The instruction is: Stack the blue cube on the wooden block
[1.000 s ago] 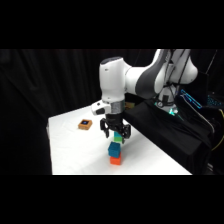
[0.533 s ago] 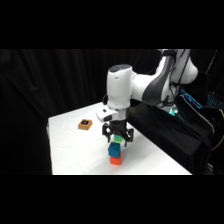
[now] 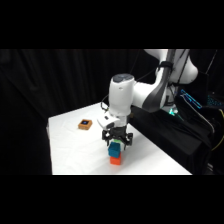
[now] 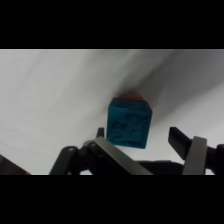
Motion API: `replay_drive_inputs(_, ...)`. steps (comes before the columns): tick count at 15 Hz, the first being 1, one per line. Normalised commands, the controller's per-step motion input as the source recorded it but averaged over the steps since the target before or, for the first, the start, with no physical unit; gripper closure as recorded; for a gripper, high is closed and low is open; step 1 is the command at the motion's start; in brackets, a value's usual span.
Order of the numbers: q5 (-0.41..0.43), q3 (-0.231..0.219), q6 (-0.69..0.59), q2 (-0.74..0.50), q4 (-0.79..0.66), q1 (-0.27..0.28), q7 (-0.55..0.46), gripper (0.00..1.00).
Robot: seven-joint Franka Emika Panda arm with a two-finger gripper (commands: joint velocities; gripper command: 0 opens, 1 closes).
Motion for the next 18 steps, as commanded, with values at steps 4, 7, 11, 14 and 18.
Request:
replay_drive_inputs(4,-0.120,-0.016,0.13,0.11,0.09,-0.020,-0.03,0.00)
replay_drive_inputs(7,-0.123,-0.015,0.12,0.11,0.09,-0.022,-0.03,0.14)
replay_drive_inputs(11,-0.105,-0.002,0.10,0.09,0.09,-0.039,-0.05,0.52)
replay_drive_inputs(14,-0.110,-0.005,0.08,0.05,0.09,-0.031,-0.04,0.67)
replay_drive_inputs(18,-0.121,-0.016,0.02,-0.01,0.08,-0.019,-0.02,0.74)
